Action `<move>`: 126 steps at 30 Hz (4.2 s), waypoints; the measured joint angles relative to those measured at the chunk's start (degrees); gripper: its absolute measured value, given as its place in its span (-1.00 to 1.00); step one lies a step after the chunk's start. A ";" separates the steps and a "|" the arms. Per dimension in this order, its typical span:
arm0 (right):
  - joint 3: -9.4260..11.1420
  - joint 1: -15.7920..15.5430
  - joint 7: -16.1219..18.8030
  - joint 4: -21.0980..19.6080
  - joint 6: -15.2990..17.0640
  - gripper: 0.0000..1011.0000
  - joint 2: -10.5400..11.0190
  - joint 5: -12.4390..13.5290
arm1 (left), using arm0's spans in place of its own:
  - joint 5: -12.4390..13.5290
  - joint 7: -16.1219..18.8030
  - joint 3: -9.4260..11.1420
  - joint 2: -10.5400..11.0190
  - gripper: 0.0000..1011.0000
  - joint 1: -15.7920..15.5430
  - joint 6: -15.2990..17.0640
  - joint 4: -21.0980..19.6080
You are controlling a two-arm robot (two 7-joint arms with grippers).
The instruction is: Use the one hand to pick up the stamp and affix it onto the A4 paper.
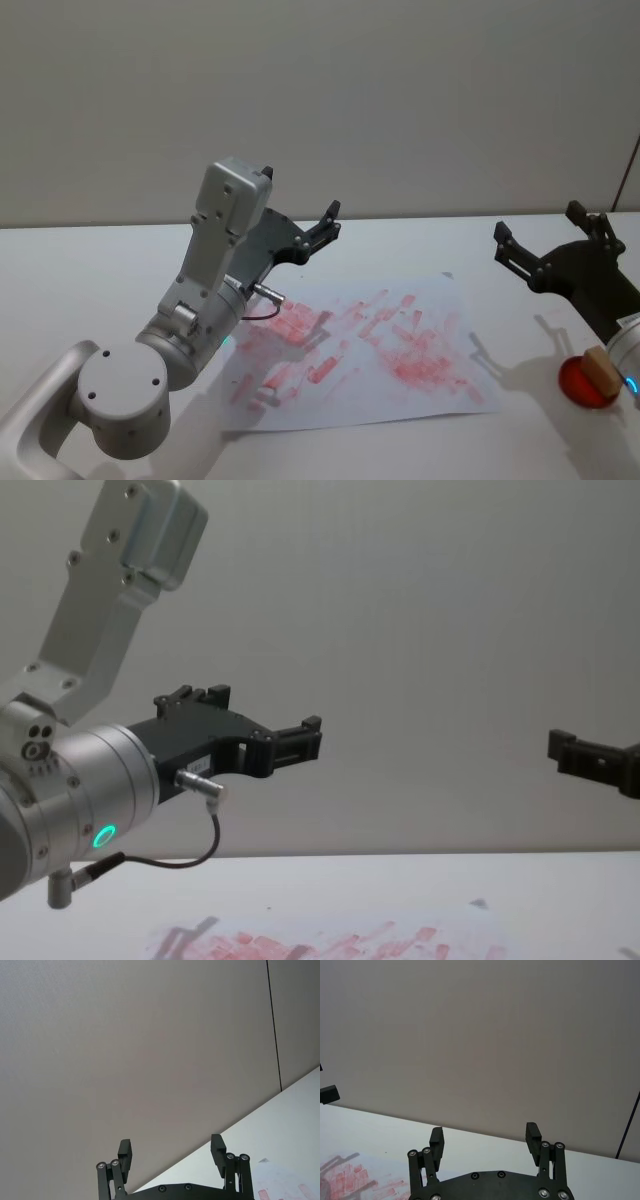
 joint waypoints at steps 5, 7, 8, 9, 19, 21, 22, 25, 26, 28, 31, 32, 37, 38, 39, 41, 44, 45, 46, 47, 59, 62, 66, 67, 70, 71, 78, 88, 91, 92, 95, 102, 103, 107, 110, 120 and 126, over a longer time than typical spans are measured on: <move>-0.07 0.07 -0.07 0.00 -0.13 0.98 -0.09 -0.02 | 0.00 0.00 0.00 0.00 0.98 0.00 0.00 0.00; -0.07 0.08 -0.07 0.00 -0.14 0.98 -0.11 -0.02 | 0.00 0.00 0.00 0.00 0.98 0.00 0.00 0.00; -0.07 0.09 -0.07 0.00 -0.15 0.98 -0.11 -0.02 | 0.00 0.00 0.00 0.00 0.98 0.00 0.00 0.00; -0.07 0.09 -0.07 0.00 -0.15 0.98 -0.11 -0.02 | 0.00 0.00 0.00 0.00 0.98 0.00 0.00 0.00; -0.04 0.09 -0.07 0.00 -0.16 0.98 -0.11 -0.02 | 0.00 0.00 0.00 0.00 0.98 0.00 0.00 0.00; -0.04 0.09 -0.06 0.00 -0.16 0.98 -0.11 -0.02 | 0.00 0.00 0.00 0.00 0.98 0.00 0.00 0.00; -0.04 0.10 -0.06 0.00 -0.16 0.98 -0.11 -0.01 | 0.00 0.00 0.00 0.00 0.98 0.00 0.00 0.00; -0.04 0.09 -0.06 -0.01 -0.16 0.98 -0.11 -0.01 | 0.00 0.00 0.00 0.00 0.98 0.00 0.00 0.00; -0.04 0.09 -0.06 -0.02 -0.16 0.98 -0.11 0.00 | 0.00 0.00 0.00 0.00 0.98 0.00 0.00 0.00; -0.04 0.10 -0.06 -0.03 -0.16 0.98 -0.11 0.00 | 0.00 0.00 0.00 0.00 0.98 0.00 0.00 0.00; -0.04 0.09 -0.06 -0.04 -0.16 0.98 -0.11 0.01 | 0.00 0.00 0.00 0.00 0.98 0.00 0.00 0.00; -0.04 0.10 -0.06 -0.04 -0.16 0.98 -0.11 0.01 | 0.00 0.00 0.00 0.00 0.98 0.00 0.00 0.00; -0.04 0.09 -0.06 -0.04 -0.15 0.98 -0.11 0.02 | 0.00 0.00 0.00 0.00 0.98 0.00 0.00 0.00; -0.04 0.10 -0.06 -0.04 -0.15 0.98 -0.11 0.02 | 0.00 0.00 0.00 0.00 0.98 0.00 0.00 0.00; -0.04 0.10 -0.05 -0.04 -0.15 0.98 -0.11 0.02 | 0.00 0.00 0.00 0.00 0.98 0.00 0.00 0.00; -0.04 0.09 -0.04 -0.04 -0.15 0.98 -0.11 0.03 | 0.00 0.00 0.00 0.00 0.98 0.00 0.00 0.00; 0.05 0.02 -0.01 -0.07 -0.16 0.98 0.00 0.14 | 0.00 0.00 0.00 0.00 0.98 0.00 0.00 0.00; 0.10 -0.04 0.00 -0.13 -0.15 0.98 0.06 0.17 | 0.00 0.00 0.00 0.00 0.98 0.00 0.00 0.00; 0.12 -0.08 0.00 -0.16 -0.15 0.98 0.10 0.21 | 0.00 0.00 0.00 0.00 0.98 0.00 0.00 0.00; 0.26 -0.30 0.00 -0.38 -0.15 0.98 0.28 0.32 | 0.00 0.00 0.00 0.00 0.98 0.00 0.00 0.00; 1.80 -4.04 -2.25 -3.72 1.07 0.98 3.01 1.47 | 0.00 0.00 0.00 0.00 0.98 0.00 0.00 0.00; 2.19 -5.17 -2.99 -4.50 1.75 0.98 3.70 1.76 | 0.00 0.00 0.00 0.00 0.98 0.00 0.00 0.00; 2.85 -7.42 -4.44 -5.90 3.23 0.98 4.97 2.52 | 0.00 0.00 0.00 0.00 0.98 0.00 0.00 0.00; 2.96 -7.78 -4.64 -6.10 3.50 0.98 5.16 2.67 | 0.00 0.00 0.00 0.00 0.98 0.00 0.00 0.00; 3.36 -9.36 -5.46 -6.84 4.69 0.98 5.90 3.29 | 0.00 0.00 0.00 0.00 0.98 0.00 0.00 0.00; 3.41 -9.58 -5.63 -6.94 4.96 0.98 6.00 3.43 | 0.00 0.00 0.00 0.00 0.98 0.00 0.00 0.00; 4.16 -12.93 -7.07 -7.82 7.76 0.98 7.42 4.57 | 0.00 0.00 0.00 0.00 0.98 0.00 0.00 0.00; 4.76 -15.57 -8.04 -7.55 10.64 0.98 8.50 4.74 | 0.00 0.00 0.00 0.00 0.98 0.00 0.00 0.00; 4.86 -15.90 -8.13 -7.17 11.33 0.98 8.64 4.50 | 0.00 0.00 0.00 0.00 0.98 0.00 0.00 0.00; 4.88 -15.95 -8.13 -7.07 11.43 0.98 8.65 4.46 | 0.00 0.00 0.00 0.00 0.98 0.00 0.00 0.00; 4.94 -16.00 -8.06 -6.66 12.06 0.98 8.66 4.11 | 0.00 0.00 0.00 0.00 0.98 0.00 0.00 0.00; 4.86 -15.43 -6.98 -5.34 13.32 0.98 8.36 3.12 | 0.00 0.00 0.00 0.00 0.98 0.00 0.00 0.00; 4.82 -15.27 -6.83 -5.11 13.44 0.98 8.27 2.98 | 0.00 0.00 0.00 0.00 0.98 0.00 0.00 0.00; 4.53 -14.24 -5.66 -3.87 14.06 0.98 7.73 2.03 | 0.00 0.00 0.00 0.00 0.98 0.00 0.00 0.00; 4.31 -13.43 -4.92 -2.95 14.42 0.98 7.33 1.33 | 0.00 0.00 0.00 0.00 0.98 0.00 0.00 0.00; 3.85 -11.83 -3.41 -1.10 15.13 0.86 6.46 -0.04 | 0.00 0.00 0.00 0.00 0.98 0.00 0.00 0.00; 3.68 -11.24 -2.89 -0.42 15.34 0.55 6.16 -0.56 | 0.00 0.00 0.00 0.00 0.98 0.00 0.00 0.00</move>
